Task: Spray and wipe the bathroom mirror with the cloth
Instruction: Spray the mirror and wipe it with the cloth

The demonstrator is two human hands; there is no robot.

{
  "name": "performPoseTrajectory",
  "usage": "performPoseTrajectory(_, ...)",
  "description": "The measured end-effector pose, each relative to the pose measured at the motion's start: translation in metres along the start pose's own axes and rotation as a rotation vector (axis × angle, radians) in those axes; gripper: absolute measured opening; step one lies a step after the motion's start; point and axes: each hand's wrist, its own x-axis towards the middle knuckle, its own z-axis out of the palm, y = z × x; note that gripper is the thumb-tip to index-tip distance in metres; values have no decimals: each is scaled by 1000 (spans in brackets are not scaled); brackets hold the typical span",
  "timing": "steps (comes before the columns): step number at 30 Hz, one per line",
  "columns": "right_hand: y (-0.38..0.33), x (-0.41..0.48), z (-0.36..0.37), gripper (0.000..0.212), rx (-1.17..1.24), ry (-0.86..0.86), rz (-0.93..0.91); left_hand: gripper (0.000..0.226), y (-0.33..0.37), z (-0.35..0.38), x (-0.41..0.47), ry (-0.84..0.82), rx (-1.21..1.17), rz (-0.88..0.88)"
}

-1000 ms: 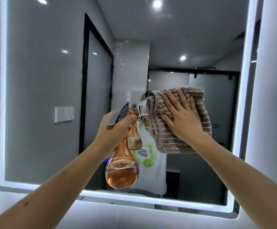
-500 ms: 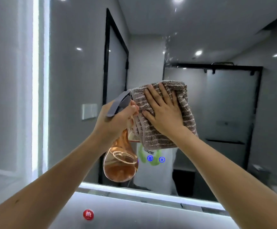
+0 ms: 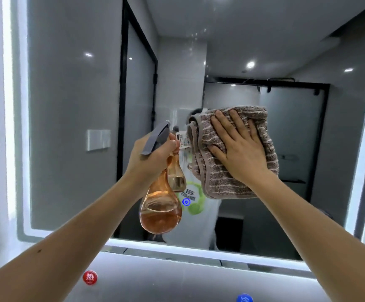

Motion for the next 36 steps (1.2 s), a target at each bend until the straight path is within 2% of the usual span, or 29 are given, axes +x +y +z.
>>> performPoseTrajectory(6, 20, -31, 7, 62, 44, 17, 69, 7, 2, 45, -10, 2, 23, -1)
performPoseTrajectory(13, 21, -35, 9, 62, 47, 39, 66, 12, 10, 53, -12, 33, 47, 14)
performPoseTrajectory(20, 24, -37, 7, 62, 52, 20, 66, 17, 11, 51, -11, -22, 56, 69)
performPoseTrajectory(22, 23, -37, 6, 62, 49, 9, 66, 17, 10, 52, -10, 13, 69, 68)
performPoseTrajectory(27, 23, -37, 5, 62, 43, -5, 70, 26, 13, 55, 0, 60, -67, 15)
performPoseTrajectory(32, 23, -37, 3, 62, 27, -37, 66, 46, 14, 54, 1, 85, 48, 115)
performPoseTrajectory(36, 22, -36, 5, 63, 31, -38, 78, 29, 14, 51, 3, 97, -32, 50)
